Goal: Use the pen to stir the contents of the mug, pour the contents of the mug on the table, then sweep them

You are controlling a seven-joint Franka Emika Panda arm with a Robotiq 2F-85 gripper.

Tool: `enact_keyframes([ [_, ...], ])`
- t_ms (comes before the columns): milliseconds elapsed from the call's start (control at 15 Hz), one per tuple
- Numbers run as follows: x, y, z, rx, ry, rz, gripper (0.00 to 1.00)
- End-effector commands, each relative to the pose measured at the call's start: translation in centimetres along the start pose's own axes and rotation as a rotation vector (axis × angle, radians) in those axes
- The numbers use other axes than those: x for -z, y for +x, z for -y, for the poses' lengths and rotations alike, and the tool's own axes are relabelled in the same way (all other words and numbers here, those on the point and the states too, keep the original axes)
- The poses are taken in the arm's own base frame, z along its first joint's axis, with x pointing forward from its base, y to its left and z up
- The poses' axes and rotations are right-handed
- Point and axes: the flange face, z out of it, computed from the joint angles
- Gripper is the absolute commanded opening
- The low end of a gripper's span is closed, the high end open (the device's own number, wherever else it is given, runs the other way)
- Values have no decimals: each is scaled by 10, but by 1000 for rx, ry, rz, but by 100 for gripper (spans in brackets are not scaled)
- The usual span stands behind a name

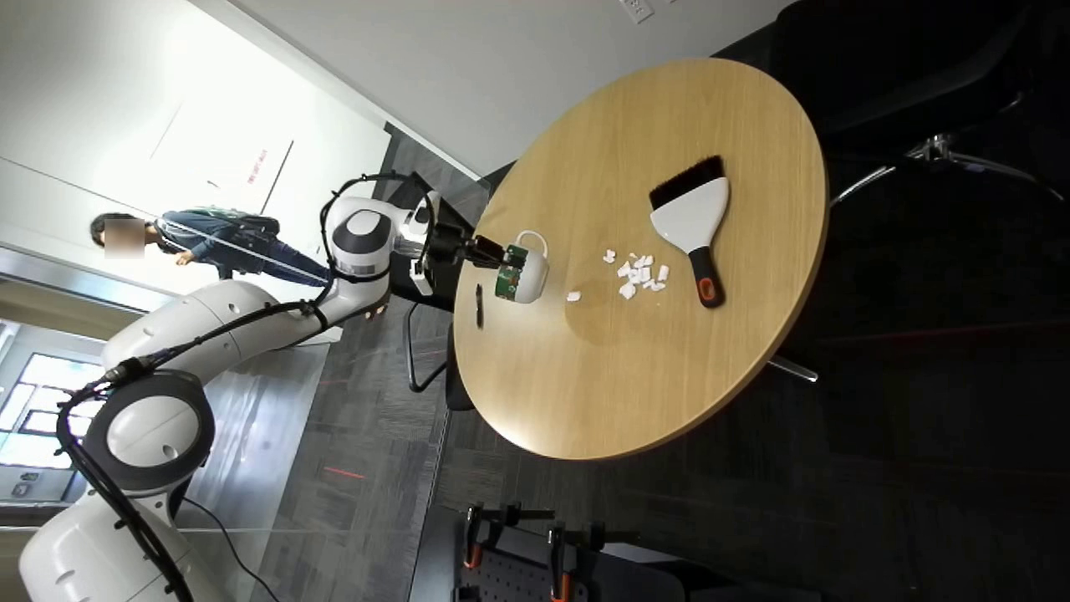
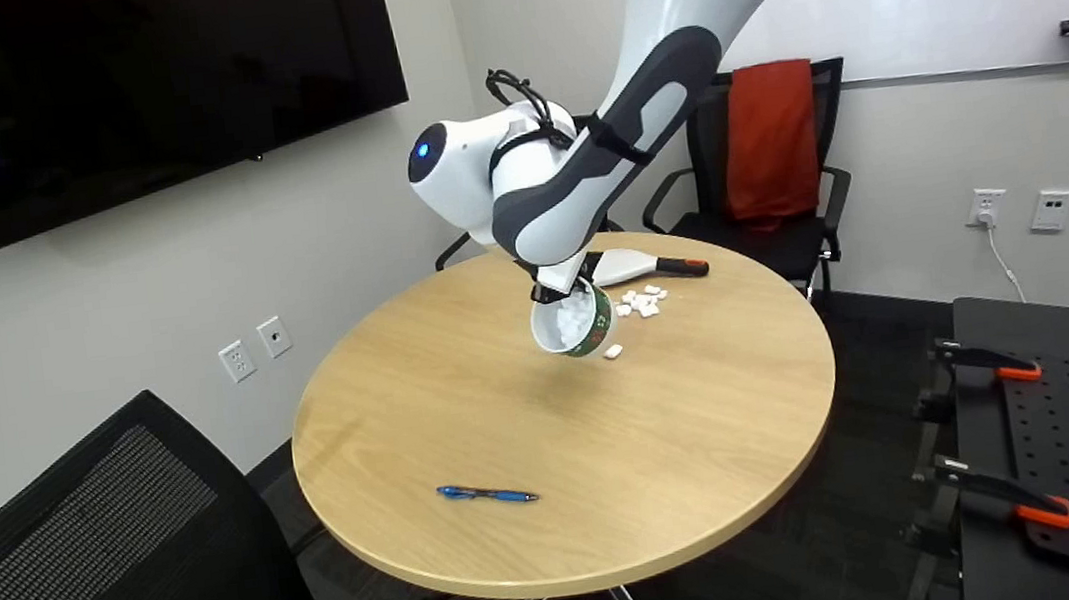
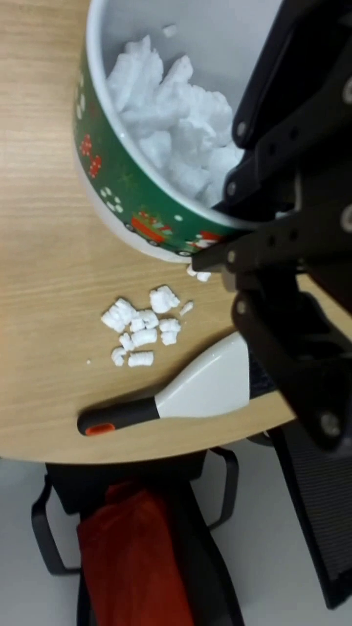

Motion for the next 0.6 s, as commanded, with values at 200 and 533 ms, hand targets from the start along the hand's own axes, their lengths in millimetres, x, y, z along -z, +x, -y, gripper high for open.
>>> enact_keyframes([
  [200, -13, 17, 10, 51, -335, -16, 3],
  [533, -35, 17, 20, 51, -310, -19, 13],
])
